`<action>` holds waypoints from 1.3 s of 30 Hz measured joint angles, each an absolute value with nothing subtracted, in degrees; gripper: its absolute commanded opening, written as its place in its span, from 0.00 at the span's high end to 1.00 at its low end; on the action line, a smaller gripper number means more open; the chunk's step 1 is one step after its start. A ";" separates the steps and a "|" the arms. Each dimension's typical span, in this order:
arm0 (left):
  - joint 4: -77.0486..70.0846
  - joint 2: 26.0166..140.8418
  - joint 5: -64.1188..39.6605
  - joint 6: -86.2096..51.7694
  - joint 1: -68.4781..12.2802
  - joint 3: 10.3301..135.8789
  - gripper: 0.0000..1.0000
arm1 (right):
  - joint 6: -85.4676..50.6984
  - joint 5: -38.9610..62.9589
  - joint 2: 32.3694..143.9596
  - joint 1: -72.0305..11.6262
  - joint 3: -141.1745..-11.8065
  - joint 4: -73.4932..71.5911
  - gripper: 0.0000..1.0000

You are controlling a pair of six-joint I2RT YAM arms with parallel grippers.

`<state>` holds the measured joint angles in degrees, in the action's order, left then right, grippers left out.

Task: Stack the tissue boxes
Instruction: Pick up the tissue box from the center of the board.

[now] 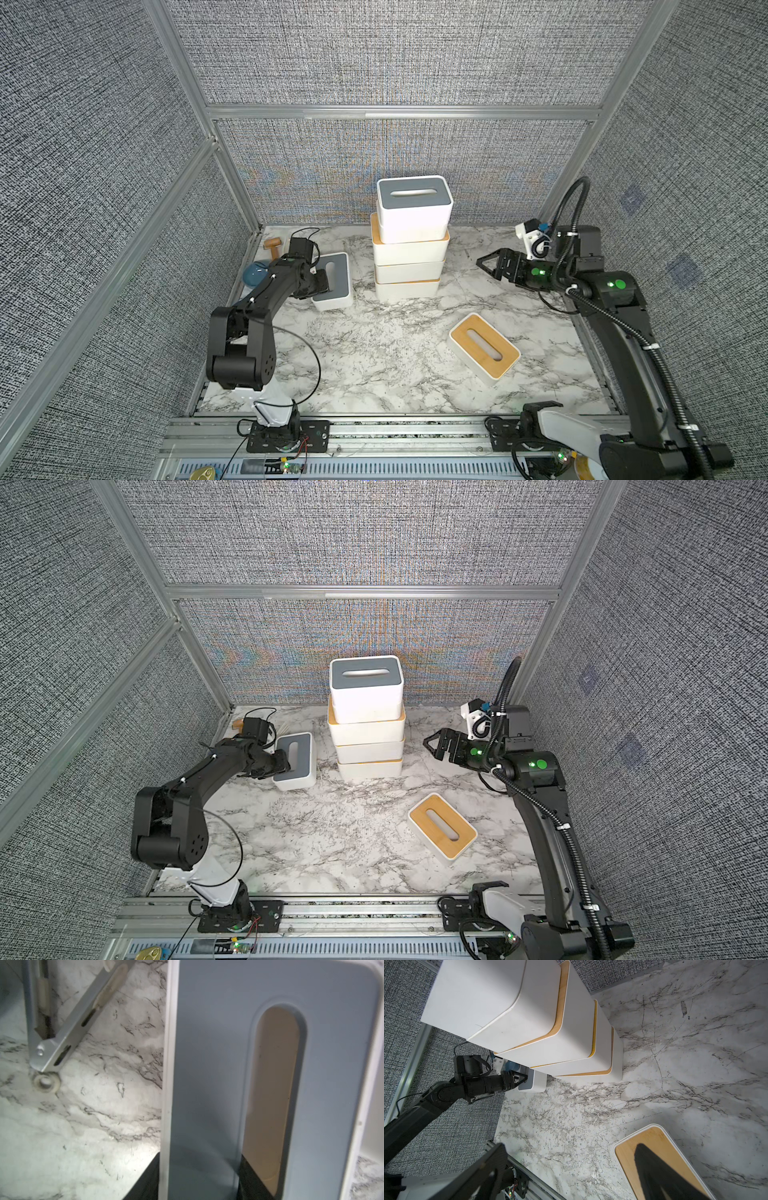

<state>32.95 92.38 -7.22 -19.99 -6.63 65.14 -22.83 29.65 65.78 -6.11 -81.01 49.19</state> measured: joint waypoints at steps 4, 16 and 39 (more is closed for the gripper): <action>32.34 83.44 -10.04 -20.16 -6.61 59.31 0.60 | -23.73 30.65 66.15 -6.11 -81.10 47.81 0.01; 24.01 57.54 -22.70 -13.76 -6.66 45.43 0.62 | -25.58 31.59 66.76 -5.91 -83.61 46.54 0.01; 14.66 63.57 -37.91 6.07 -27.75 53.06 0.66 | -24.49 41.41 67.00 -5.72 -84.97 49.56 0.01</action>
<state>14.66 63.57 -37.91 6.07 -27.75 53.06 -24.49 41.41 67.00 -5.72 -84.97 49.56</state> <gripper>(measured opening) 0.517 0.994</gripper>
